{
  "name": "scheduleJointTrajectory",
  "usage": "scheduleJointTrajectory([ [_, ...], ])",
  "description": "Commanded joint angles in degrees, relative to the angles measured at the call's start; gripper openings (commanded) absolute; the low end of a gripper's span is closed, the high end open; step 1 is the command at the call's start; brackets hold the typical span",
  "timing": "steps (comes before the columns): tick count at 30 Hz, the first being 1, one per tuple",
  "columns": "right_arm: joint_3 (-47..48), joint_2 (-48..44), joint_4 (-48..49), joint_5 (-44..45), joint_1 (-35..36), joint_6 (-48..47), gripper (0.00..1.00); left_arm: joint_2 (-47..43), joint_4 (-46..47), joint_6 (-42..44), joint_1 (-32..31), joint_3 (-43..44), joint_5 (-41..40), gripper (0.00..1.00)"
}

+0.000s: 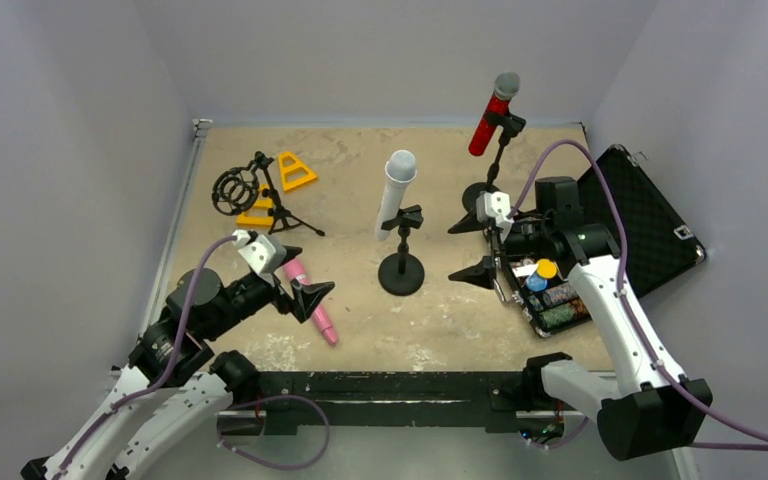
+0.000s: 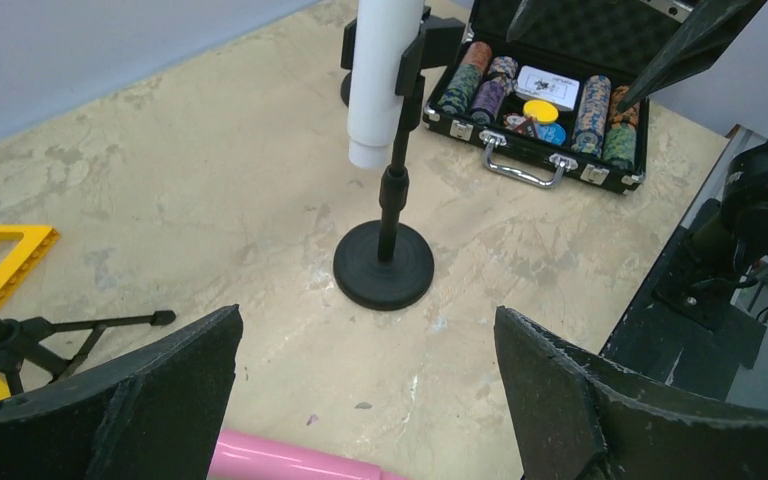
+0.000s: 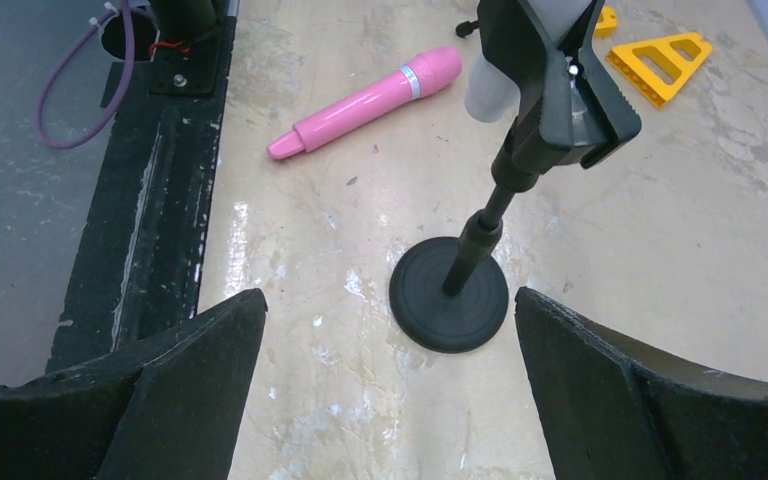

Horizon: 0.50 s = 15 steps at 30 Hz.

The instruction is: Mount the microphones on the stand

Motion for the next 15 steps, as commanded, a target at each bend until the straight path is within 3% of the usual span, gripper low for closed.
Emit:
scheduleJointTrajectory([
  [1,-3.24,-2.71,5.61,-3.89,-2.33,2.88,0.99,-2.41,-1.13,-3.22,0.34,-1.63,-1.41,0.99],
  [15,-6.28,-3.17,7.79,-7.12,-4.02,2.39,0.99,-3.27,0.35,-6.39,0.27,-3.42,-2.15,0.99],
])
